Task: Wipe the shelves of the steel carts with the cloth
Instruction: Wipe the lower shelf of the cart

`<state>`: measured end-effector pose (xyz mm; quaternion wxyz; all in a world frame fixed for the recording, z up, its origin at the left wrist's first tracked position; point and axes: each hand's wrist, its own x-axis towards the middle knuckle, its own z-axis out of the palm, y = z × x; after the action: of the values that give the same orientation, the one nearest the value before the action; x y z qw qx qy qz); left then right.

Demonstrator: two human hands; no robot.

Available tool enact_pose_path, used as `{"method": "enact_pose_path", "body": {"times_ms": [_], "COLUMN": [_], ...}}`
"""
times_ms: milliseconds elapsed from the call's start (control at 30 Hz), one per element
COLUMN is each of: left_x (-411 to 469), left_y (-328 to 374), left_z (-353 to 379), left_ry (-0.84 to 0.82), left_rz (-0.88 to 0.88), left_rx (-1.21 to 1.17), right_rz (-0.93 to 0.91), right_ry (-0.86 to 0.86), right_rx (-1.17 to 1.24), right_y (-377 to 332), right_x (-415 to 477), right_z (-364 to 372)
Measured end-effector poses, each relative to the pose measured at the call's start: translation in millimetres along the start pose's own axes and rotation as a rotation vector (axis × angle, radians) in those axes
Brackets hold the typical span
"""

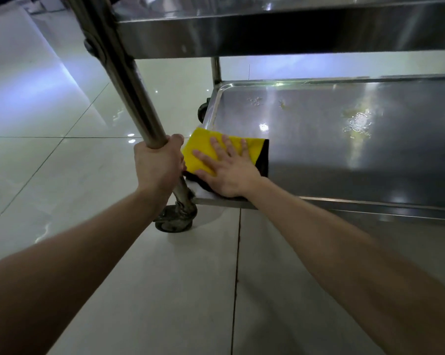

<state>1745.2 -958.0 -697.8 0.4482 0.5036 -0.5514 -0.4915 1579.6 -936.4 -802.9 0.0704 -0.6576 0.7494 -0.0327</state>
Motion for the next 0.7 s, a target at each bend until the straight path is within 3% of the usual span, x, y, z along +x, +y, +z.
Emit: {"method": "enact_pose_path", "body": {"times_ms": [200,500,700], "left_x": [-2.1,4.8,9.5], "left_y": [7.6,2.1,2.5], "left_z": [0.5,0.9,2.3], "left_ry": [0.005,-0.006,-0.032], "left_rz": [-0.034,-0.013,0.002], "left_rx": [-0.006,0.011,0.005], "right_rz": [0.071,0.697,0.889], "right_ry": [-0.007,0.088,0.076], "right_rx": [0.028,0.085,0.067], "right_y": [10.2,183.4,192.2], "right_x": [-16.5,-137.0,-129.0], "right_z": [-7.6,-24.1,-23.8]}}
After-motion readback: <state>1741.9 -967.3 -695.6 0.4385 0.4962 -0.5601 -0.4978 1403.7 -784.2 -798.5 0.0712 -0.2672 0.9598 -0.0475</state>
